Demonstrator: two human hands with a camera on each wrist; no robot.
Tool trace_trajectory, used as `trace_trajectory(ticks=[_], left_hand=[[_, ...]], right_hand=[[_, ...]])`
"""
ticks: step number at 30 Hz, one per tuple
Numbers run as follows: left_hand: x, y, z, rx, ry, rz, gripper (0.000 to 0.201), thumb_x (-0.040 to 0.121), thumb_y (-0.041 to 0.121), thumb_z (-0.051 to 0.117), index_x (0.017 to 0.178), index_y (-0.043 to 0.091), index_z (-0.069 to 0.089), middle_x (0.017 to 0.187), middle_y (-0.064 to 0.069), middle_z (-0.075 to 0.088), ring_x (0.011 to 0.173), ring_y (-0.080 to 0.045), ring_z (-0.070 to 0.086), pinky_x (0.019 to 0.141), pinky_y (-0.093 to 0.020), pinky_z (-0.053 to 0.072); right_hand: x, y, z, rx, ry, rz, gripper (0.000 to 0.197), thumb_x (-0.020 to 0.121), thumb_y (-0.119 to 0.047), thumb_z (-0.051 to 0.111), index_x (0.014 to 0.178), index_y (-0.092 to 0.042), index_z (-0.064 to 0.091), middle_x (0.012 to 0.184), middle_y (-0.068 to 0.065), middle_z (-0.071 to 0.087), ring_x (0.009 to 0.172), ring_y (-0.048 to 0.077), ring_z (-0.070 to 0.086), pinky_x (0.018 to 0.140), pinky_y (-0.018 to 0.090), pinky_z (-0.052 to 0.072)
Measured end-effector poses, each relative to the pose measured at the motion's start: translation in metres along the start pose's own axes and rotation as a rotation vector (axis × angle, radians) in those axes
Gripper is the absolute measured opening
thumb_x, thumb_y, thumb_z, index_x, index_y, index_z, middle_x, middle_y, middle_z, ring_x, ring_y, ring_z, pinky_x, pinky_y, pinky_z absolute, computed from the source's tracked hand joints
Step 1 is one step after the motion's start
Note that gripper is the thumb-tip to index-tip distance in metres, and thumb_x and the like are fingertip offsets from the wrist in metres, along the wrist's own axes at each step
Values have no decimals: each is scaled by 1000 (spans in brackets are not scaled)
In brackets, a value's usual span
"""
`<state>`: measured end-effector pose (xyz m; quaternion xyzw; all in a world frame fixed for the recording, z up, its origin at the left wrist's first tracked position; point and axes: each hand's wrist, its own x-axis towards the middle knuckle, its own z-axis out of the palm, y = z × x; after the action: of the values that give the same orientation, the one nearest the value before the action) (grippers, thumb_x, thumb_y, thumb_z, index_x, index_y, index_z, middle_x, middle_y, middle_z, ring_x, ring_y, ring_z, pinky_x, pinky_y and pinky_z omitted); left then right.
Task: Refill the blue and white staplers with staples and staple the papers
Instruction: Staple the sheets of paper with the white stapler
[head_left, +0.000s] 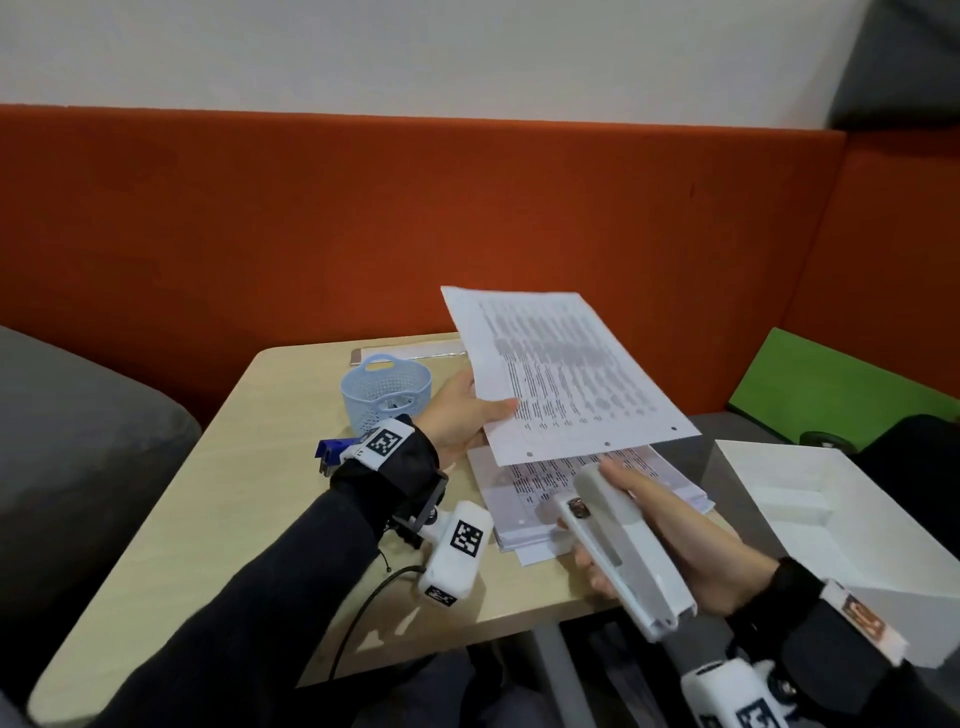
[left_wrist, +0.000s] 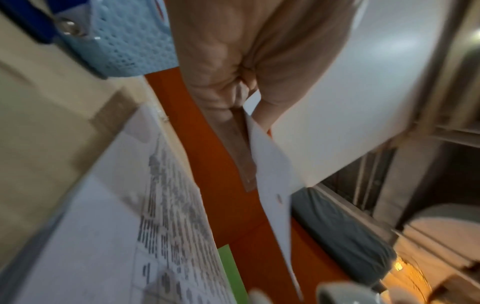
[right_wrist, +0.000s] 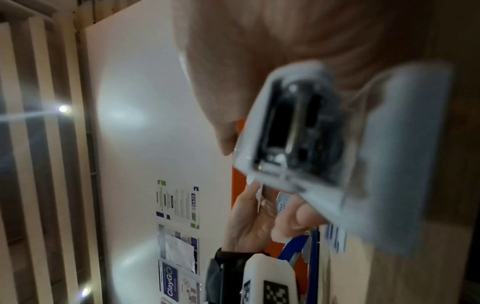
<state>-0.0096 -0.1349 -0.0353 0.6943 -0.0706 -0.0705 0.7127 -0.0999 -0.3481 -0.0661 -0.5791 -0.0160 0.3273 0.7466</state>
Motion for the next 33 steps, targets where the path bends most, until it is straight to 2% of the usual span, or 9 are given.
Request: trace_trajectory(ticks=[5, 9, 11, 14, 18, 21, 24, 29, 33], left_hand=[[-1, -1, 3, 32, 42, 190, 40, 91, -3, 57, 126, 16, 49, 123, 0, 62, 111, -17, 62, 88, -24, 53], [6, -10, 2, 21, 61, 197, 42, 93, 1, 58, 128, 20, 47, 129, -2, 62, 118, -20, 61, 99, -40, 49], [9, -13, 1, -5, 86, 194, 40, 94, 2, 56, 129, 19, 48, 131, -5, 62, 117, -22, 61, 101, -47, 48], [11, -17, -1, -30, 109, 203, 42, 94, 2, 55, 134, 14, 47, 131, -6, 62, 116, -21, 62, 101, -47, 48], [10, -15, -3, -76, 106, 219, 45, 95, 2, 54, 138, 12, 44, 134, -4, 60, 115, -16, 62, 98, -37, 51], [10, -20, -4, -144, 83, 182, 49, 95, 1, 53, 141, 14, 42, 136, -6, 58, 121, -23, 59, 103, -47, 46], [9, -28, -1, -173, 82, 152, 49, 96, 0, 52, 142, 13, 41, 137, -7, 57, 123, -24, 57, 105, -50, 44], [11, -34, 9, -178, 89, 130, 45, 97, -1, 49, 139, 13, 43, 135, -8, 59, 122, -23, 58, 107, -48, 42], [13, -38, 14, -165, 123, 150, 44, 96, 2, 51, 138, 11, 43, 132, -10, 60, 122, -26, 57, 108, -51, 41]], right_hand=[[16, 1, 5, 147, 0, -95, 64, 86, -61, 53, 103, 1, 61, 81, 20, 60, 59, 27, 58, 55, 31, 54], [33, 2, 2, 144, -21, -134, 75, 69, -65, 73, 105, -1, 61, 84, 19, 61, 62, 26, 59, 59, 33, 54], [38, 1, 4, 150, -37, -137, 75, 73, -67, 67, 106, 0, 60, 81, 18, 60, 61, 25, 59, 59, 32, 53], [44, 2, 4, 167, -68, -106, 70, 83, -66, 52, 100, 0, 62, 77, 16, 57, 59, 24, 56, 59, 32, 50], [49, 5, -1, 242, -198, -62, 73, 81, -72, 55, 93, 0, 60, 77, 13, 50, 59, 21, 51, 57, 28, 45], [48, 7, -5, 350, -286, -77, 74, 83, -75, 49, 99, -3, 53, 76, 13, 48, 56, 19, 48, 54, 27, 41], [47, 8, -7, 429, -372, -90, 71, 83, -73, 50, 103, -5, 50, 76, 12, 48, 57, 17, 45, 55, 26, 33], [46, 7, -6, 324, -333, -116, 81, 85, -79, 34, 90, -3, 64, 73, 10, 47, 56, 15, 43, 56, 27, 25], [44, 6, -1, 272, -239, -115, 79, 85, -76, 33, 82, -2, 59, 70, 12, 48, 53, 18, 44, 52, 28, 32]])
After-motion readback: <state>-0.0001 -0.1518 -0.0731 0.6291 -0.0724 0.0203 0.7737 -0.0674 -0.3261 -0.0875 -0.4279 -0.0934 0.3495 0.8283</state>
